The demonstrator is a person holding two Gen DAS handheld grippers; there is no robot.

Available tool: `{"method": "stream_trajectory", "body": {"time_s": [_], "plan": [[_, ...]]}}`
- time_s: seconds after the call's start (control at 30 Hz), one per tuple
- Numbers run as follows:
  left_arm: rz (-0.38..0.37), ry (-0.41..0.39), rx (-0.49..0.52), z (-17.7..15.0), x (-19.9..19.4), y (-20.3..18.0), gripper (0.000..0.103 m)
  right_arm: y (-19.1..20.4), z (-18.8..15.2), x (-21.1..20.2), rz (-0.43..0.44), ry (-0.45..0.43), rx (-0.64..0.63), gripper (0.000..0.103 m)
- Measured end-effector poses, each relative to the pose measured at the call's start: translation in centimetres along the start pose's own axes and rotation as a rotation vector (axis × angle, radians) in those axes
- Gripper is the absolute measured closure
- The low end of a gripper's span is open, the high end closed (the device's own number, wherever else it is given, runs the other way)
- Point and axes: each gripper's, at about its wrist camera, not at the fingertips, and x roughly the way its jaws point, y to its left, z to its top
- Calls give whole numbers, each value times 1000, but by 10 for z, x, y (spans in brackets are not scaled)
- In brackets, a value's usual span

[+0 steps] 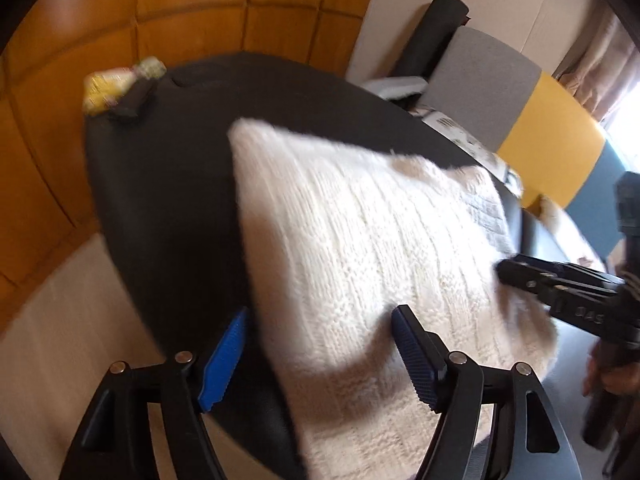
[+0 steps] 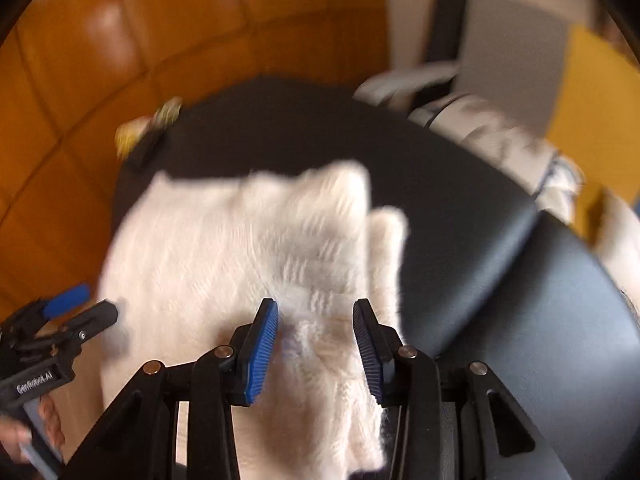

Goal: Fold clothes

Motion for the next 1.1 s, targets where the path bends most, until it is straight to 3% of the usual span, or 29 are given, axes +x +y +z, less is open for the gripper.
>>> {"method": "stream_trajectory", "body": {"time_s": [0.07, 0.13, 0.17, 0.2, 0.37, 0.47, 0.53, 0.67, 0.77, 1.03, 1.1], "plan": [[48, -49, 11, 3, -17, -2, 22, 14, -5, -22, -12, -61, 15, 60], [41, -67, 15, 5, -34, -5, 17, 30, -11, -37, -26, -101, 11, 58], [49, -81, 21, 5, -42, -8, 16, 39, -14, -42, -36, -110, -2, 53], [60, -96, 29, 5, -49, -12, 13, 47, -17, -44, -61, -106, -22, 46], [90, -199, 84, -2, -83, -28, 3, 67, -30, -42, -131, -59, -68, 45], [78, -231, 54, -4, -98, -29, 3, 70, -34, -36, -124, -45, -76, 45], [99, -234, 28, 0, -104, -28, 4, 74, -35, -34, -129, -45, -93, 45], [179, -278, 80, 0, -115, -34, 6, 79, -34, -31, -122, -41, -98, 45], [167, -315, 65, 0, -125, -31, 6, 78, -36, -32, -114, -31, -104, 45], [95, -285, 56, 6, -126, -28, 7, 74, -43, -27, -114, 12, -114, 45], [126, -301, 60, 4, -127, -29, 14, 72, -44, -25, -116, 19, -112, 45]]}}
